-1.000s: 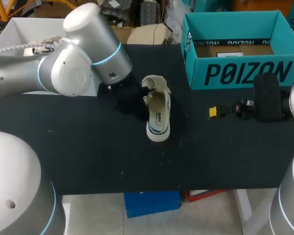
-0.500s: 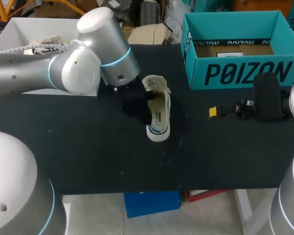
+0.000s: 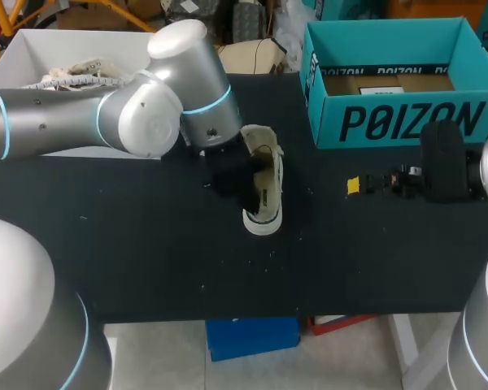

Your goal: Take the shoe out of the shoebox, open the shoe tongue, remove and reinsert the insole, then place the shoe into the shoebox

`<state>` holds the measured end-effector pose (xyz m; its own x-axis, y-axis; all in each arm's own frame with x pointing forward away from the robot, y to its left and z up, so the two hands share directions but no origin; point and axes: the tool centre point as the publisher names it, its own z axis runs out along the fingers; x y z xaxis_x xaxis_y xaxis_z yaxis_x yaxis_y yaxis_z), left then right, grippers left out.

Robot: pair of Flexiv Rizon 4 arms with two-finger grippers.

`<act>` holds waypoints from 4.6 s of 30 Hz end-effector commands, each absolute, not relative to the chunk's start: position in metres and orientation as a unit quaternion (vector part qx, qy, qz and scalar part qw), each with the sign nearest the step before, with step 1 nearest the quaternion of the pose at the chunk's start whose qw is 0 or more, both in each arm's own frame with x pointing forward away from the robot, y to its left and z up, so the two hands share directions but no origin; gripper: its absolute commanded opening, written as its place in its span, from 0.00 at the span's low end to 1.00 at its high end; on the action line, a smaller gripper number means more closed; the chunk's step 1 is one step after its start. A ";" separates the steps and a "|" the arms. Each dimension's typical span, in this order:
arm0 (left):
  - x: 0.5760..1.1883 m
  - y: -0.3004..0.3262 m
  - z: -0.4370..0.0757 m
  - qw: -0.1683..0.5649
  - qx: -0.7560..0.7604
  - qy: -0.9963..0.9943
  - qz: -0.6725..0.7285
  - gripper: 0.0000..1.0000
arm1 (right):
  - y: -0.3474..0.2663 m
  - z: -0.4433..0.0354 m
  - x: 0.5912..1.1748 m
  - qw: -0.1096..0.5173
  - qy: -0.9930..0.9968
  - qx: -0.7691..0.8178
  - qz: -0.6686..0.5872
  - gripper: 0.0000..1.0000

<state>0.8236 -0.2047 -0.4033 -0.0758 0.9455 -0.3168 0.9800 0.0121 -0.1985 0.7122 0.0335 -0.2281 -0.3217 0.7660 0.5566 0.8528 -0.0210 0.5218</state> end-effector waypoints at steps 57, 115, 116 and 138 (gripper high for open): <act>0.994 -0.211 -0.314 0.207 0.603 0.747 -0.188 0.00 | 0.034 -0.228 0.712 0.052 -0.698 -0.581 -0.416 1.00; 0.924 -0.239 -0.350 0.128 0.674 0.697 -0.205 0.00 | 0.034 -0.228 0.712 0.052 -0.698 -0.581 -0.416 1.00; 0.925 -0.239 -0.349 0.129 0.676 0.697 -0.204 0.00 | 0.034 -0.228 0.712 0.052 -0.698 -0.581 -0.416 1.00; 0.938 -0.152 -0.288 0.190 0.637 0.738 -0.116 0.00 | 0.034 -0.228 0.712 0.052 -0.698 -0.581 -0.416 1.00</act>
